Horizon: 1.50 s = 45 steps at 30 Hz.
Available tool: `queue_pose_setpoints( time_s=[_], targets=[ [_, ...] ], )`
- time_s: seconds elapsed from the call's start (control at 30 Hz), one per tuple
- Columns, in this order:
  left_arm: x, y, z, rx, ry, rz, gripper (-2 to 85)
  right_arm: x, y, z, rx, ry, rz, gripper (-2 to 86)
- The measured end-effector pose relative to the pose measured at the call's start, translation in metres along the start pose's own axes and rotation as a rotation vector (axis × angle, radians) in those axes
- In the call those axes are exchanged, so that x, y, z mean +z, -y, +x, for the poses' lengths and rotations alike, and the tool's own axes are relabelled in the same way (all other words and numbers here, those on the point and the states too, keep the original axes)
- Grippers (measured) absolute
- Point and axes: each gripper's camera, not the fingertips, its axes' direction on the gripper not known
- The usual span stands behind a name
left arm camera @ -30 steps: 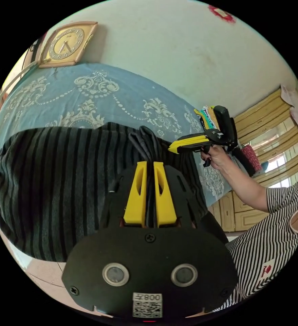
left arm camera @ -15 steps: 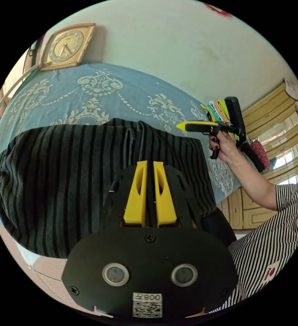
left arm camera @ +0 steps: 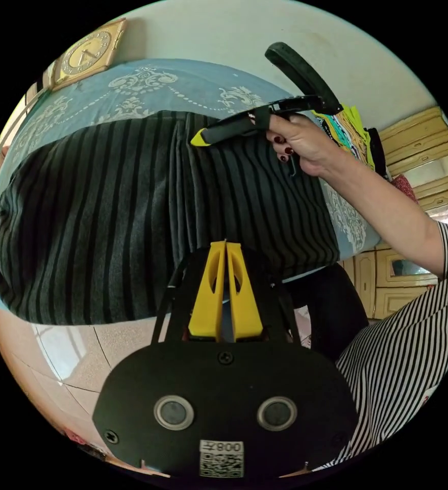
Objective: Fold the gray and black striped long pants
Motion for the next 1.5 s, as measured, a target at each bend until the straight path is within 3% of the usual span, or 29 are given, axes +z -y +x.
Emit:
queue_pose_setpoints(
  time_s=[0.2, 0.33, 0.43, 0.53, 0.63, 0.77, 0.97, 1.1, 1.3, 1.37, 1.5],
  targets=[
    [-0.019, -0.019, 0.022, 0.006, 0.02, 0.084, 0.1, -0.013, -0.017, 0.007, 0.033, 0.028, 0.001, 0.1],
    [-0.004, -0.023, 0.037, 0.061, 0.128, -0.06, 0.1, -0.06, -0.061, 0.001, 0.061, 0.005, 0.157, 0.1],
    [-0.023, -0.033, 0.04, 0.029, 0.086, 0.0, 0.1, -0.101, -0.12, 0.003, 0.119, 0.046, 0.281, 0.0],
    [-0.032, -0.039, 0.057, 0.089, 0.159, 0.04, 0.2, -0.129, -0.192, 0.0, 0.194, 0.061, 0.347, 0.0],
    [-0.011, -0.039, 0.061, 0.109, 0.166, -0.054, 0.3, -0.128, -0.254, -0.006, 0.291, 0.057, 0.298, 0.0],
    [-0.017, -0.051, 0.062, 0.103, 0.15, -0.021, 0.2, -0.117, -0.319, -0.015, 0.404, 0.129, 0.279, 0.0],
    [-0.049, -0.077, 0.066, 0.093, 0.172, 0.083, 0.2, -0.108, -0.359, -0.016, 0.48, 0.148, 0.264, 0.0],
    [-0.047, -0.085, 0.065, 0.107, 0.187, 0.05, 0.3, -0.103, -0.367, -0.013, 0.503, 0.185, 0.276, 0.1],
    [-0.068, -0.146, 0.031, -0.038, 0.234, -0.029, 1.1, -0.11, -0.381, -0.019, 0.524, 0.189, 0.304, 0.2],
    [-0.055, -0.181, -0.001, -0.167, 0.286, -0.198, 2.4, -0.107, -0.389, -0.022, 0.538, 0.188, 0.298, 0.3],
    [-0.047, -0.219, -0.042, -0.338, 0.103, -0.221, 8.4, -0.106, -0.389, -0.036, 0.525, 0.142, 0.284, 0.8]
  ],
)
